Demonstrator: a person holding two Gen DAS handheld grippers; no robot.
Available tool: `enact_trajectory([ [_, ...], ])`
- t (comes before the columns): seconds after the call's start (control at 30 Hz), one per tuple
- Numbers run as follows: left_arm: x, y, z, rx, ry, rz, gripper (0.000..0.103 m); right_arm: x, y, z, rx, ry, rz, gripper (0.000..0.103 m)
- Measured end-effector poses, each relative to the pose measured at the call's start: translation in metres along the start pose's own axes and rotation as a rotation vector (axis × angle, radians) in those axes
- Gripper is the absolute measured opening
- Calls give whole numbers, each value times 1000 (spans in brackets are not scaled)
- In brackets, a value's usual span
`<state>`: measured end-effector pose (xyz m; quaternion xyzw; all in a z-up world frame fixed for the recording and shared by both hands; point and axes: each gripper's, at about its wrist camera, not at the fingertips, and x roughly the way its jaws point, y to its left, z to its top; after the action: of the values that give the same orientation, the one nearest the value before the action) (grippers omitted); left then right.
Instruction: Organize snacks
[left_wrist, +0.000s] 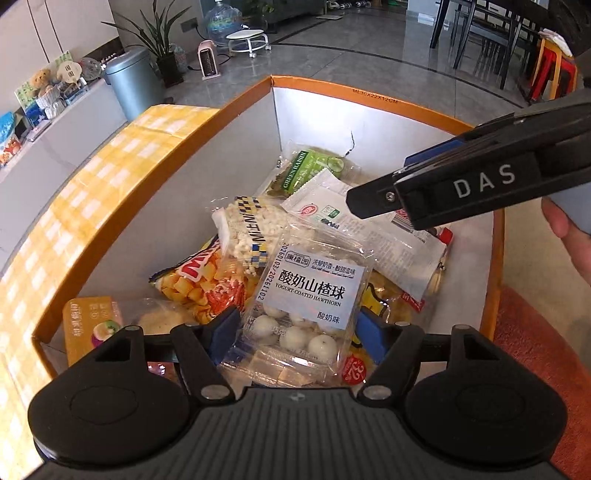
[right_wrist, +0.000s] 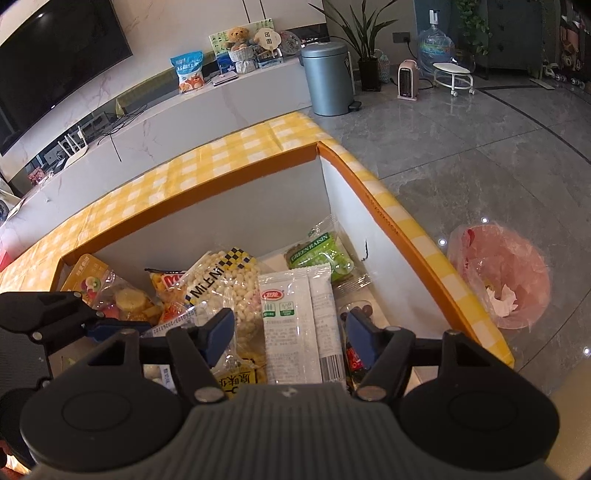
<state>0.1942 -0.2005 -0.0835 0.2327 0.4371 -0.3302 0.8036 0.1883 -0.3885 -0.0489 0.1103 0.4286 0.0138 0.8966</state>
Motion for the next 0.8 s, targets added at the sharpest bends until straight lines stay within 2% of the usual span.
enact_trajectory([
  [0.2,-25,1,-5,-2,-33,32,87,-13,5,-1,5,-8,6,68],
  [0.33,-52,1,-11,4,-82,29,89,-28,12,-2,-23,-19,6,71],
  [0.5,-86,1,-19,-10,-156,80,89,-55,28,-2,-67,-64,10,73],
  [0.63,-114,5,-27,-51,-219,140,89,-79,41,-1,-94,-118,17,74],
  [0.8,-149,15,-39,-138,-303,252,89,-115,52,-5,-100,-266,53,80],
])
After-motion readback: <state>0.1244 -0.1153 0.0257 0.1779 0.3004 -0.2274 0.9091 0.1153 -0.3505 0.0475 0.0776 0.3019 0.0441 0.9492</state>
